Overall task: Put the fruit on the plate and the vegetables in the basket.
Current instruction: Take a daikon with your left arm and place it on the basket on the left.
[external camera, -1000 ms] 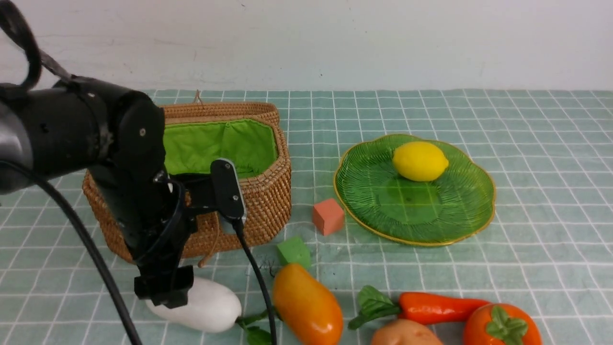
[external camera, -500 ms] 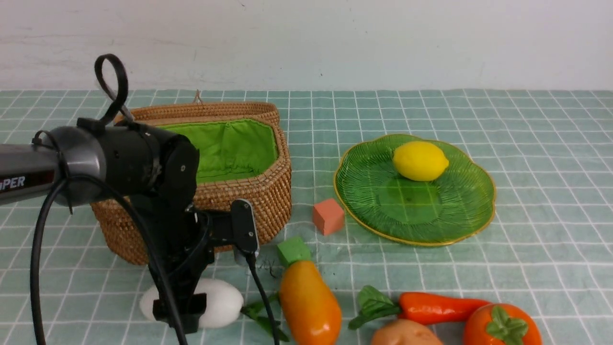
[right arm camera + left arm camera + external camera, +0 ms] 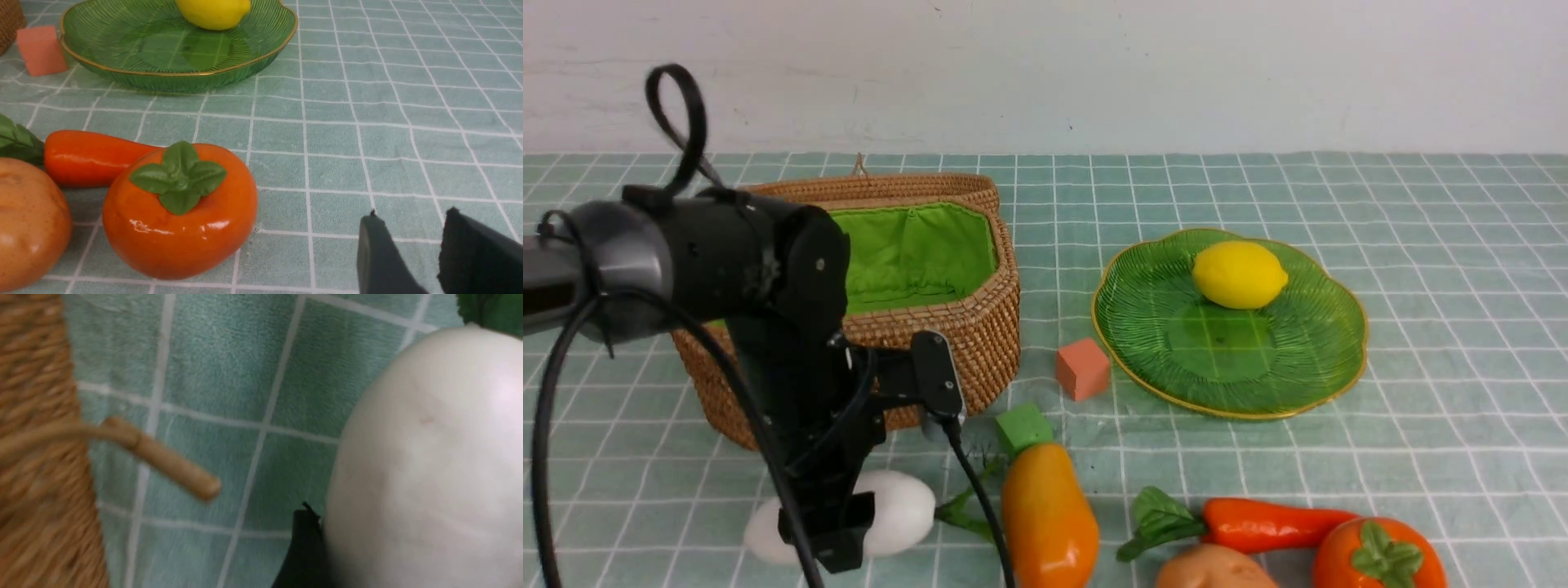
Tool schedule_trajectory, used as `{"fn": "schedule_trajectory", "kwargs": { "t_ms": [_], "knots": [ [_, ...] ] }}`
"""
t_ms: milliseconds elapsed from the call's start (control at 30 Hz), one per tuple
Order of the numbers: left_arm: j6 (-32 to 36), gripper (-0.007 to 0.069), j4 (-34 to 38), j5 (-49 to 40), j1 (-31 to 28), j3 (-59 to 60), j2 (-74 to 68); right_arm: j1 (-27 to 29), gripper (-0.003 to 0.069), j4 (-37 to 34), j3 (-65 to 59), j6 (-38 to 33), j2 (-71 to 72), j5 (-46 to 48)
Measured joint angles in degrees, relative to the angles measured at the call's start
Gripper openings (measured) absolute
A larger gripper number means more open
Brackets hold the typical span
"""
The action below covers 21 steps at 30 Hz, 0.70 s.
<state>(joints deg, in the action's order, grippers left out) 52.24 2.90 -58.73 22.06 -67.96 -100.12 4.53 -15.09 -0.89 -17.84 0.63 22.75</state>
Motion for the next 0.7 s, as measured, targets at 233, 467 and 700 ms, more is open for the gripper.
{"fn": "schedule_trajectory", "kwargs": {
  "t_ms": [233, 467, 700],
  "knots": [
    [-3.45, 0.0528, -3.38, 0.15, 0.00, -4.12, 10.49, 0.00, 0.0241, 0.00, 0.00, 0.00, 0.00, 0.00],
    [-17.55, 0.0528, -22.23, 19.07, 0.00, -9.72, 12.31, 0.00, 0.0241, -0.04, 0.00, 0.00, 0.00, 0.00],
    [-28.98, 0.0528, -37.59, 27.57, 0.00, -9.74, 4.00, 0.00, 0.0241, -0.04, 0.00, 0.00, 0.00, 0.00]
  ]
}}
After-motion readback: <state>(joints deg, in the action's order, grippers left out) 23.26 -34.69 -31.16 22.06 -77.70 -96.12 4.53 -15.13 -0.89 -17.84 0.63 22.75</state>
